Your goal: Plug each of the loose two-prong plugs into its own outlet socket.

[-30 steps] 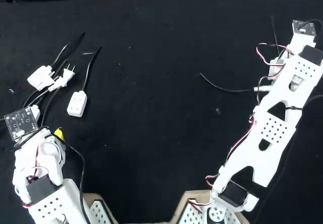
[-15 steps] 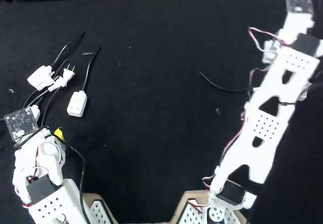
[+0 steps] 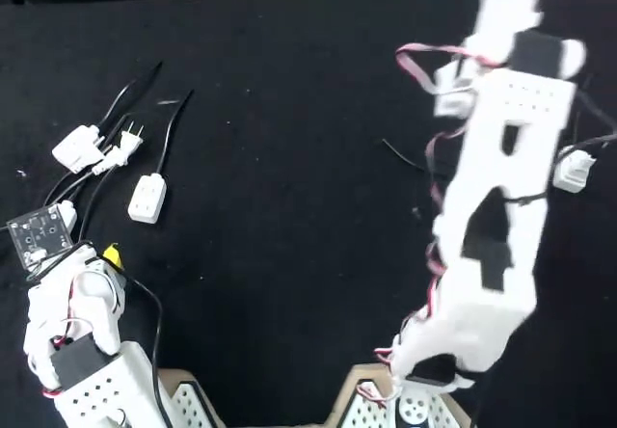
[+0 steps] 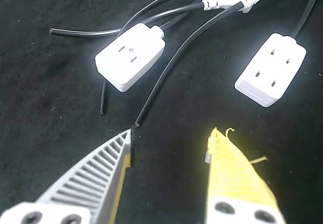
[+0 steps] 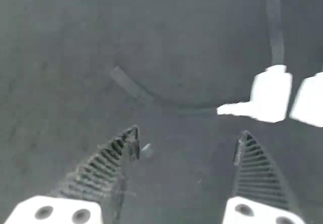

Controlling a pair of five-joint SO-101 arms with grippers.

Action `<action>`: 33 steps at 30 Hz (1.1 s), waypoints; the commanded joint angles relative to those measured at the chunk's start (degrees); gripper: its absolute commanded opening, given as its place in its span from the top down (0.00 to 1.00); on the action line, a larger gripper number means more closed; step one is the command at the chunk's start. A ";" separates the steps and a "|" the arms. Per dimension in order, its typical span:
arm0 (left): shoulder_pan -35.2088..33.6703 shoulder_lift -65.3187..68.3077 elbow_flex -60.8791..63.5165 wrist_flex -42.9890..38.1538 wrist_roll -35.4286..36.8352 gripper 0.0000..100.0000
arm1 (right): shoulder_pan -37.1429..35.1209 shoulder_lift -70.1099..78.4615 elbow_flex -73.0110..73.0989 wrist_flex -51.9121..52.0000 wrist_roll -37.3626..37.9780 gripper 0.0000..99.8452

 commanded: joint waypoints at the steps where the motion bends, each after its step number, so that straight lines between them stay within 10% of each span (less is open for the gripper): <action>1: -0.48 -0.26 -0.75 0.09 0.44 0.75 | -7.38 -7.52 15.34 -8.79 -0.70 0.71; 20: -0.48 -0.26 0.31 -0.35 0.44 0.75 | -22.77 -23.08 68.70 -54.59 -7.21 0.72; 26: -0.48 -0.26 0.40 -0.44 0.35 0.75 | -22.95 -23.08 74.24 -60.84 -7.21 1.00; 33: -0.48 -0.26 0.40 -0.44 0.35 0.75 | -28.92 -22.73 78.99 -67.60 -7.21 0.83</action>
